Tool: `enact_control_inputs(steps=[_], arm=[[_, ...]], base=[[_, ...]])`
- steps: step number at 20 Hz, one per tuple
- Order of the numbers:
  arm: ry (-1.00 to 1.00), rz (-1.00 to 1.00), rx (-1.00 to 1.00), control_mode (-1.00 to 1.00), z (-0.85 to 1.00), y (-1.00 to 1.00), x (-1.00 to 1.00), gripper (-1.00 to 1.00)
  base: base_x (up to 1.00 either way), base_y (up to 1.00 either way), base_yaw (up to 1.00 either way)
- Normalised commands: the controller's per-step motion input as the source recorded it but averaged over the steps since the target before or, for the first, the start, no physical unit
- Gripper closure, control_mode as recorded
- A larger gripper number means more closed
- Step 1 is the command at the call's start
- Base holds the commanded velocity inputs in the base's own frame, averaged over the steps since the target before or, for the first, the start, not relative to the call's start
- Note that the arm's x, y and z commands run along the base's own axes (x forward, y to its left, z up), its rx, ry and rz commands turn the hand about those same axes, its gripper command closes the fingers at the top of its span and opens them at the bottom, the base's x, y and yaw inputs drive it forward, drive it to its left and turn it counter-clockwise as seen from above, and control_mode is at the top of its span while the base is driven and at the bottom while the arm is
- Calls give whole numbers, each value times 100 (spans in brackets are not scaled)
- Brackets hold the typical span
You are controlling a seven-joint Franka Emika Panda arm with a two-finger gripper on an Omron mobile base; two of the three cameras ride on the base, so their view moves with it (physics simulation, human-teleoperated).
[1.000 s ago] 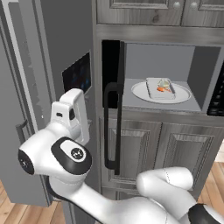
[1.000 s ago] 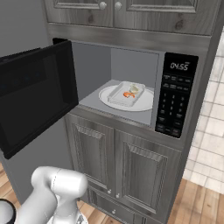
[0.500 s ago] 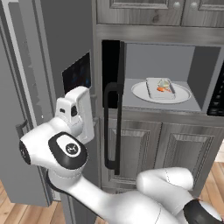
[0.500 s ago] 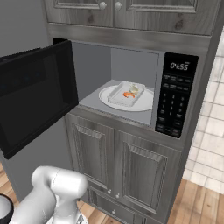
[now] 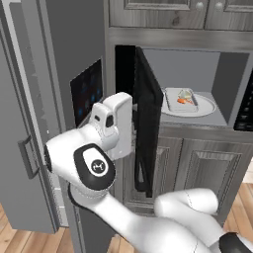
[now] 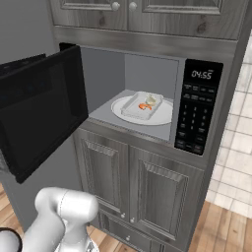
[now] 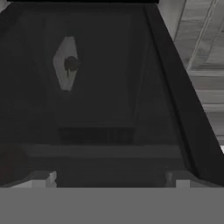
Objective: Place the tupperware containing the shrimp and garlic meal in the microwave. Close the microwave door and press the start button to reheat the meal.
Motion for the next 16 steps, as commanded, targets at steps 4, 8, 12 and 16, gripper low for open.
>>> enact_control_inputs(steps=[4, 8, 12, 16], arm=[[-10, -12, 3, -100, 13, -100, -59, -100], [-9, -9, 7, -100, 3, -100, -35, -100], [-5, -5, 10, -100, 0, -100, -1, -100], [-4, -2, 10, -100, 0, -100, 1, -100]], base=[[0, 0, 0], [0, 0, 0], [0, 0, 0], [0, 0, 0]])
